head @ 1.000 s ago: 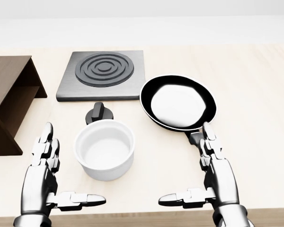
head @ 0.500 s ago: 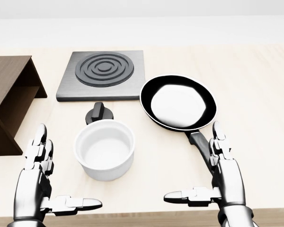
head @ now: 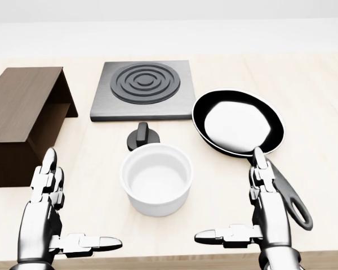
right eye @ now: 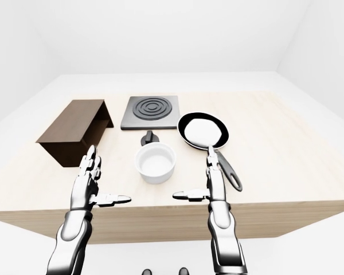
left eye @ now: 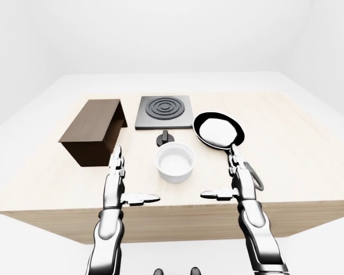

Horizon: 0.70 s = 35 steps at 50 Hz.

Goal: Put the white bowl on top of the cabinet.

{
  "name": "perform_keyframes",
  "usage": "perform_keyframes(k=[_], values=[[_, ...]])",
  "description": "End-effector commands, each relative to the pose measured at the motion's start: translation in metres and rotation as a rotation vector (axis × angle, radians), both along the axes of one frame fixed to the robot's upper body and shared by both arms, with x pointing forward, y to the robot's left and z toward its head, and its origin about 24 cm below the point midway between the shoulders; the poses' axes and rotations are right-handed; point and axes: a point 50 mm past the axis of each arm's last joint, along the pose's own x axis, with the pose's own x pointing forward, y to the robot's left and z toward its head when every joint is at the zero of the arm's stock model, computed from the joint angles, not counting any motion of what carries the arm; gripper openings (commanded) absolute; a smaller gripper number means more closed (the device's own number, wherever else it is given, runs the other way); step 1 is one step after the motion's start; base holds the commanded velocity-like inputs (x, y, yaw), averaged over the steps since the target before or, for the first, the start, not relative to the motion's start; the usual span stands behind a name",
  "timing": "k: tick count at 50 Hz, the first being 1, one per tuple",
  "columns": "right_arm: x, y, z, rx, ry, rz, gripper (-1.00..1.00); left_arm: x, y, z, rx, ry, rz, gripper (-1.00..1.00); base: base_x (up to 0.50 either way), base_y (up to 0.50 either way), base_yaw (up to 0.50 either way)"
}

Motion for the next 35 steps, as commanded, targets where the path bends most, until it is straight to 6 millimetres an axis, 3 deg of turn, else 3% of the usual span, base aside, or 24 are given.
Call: perform_keyframes(k=[1,11,24,35], values=[[-0.001,0.001,-0.001,0.0,0.004,0.002,1.0,0.001,0.0,-0.001,0.002,0.004,0.001,1.0,0.04,0.32,0.0],[-0.001,0.0,-0.001,-0.007,0.0,-0.007,1.0,0.002,-0.002,-0.004,0.005,0.012,-0.005,1.0,0.04,0.31,0.0],[-0.003,-0.002,0.002,-0.001,-0.008,-0.009,1.0,0.004,-0.006,-0.008,0.04,0.009,-0.006,1.0,0.0,0.01,0.0],[-0.001,-0.008,0.005,-0.009,-0.018,-0.03,1.0,-0.004,-0.013,-0.01,0.251,0.007,0.044,1.0,0.0,0.0,0.0]])
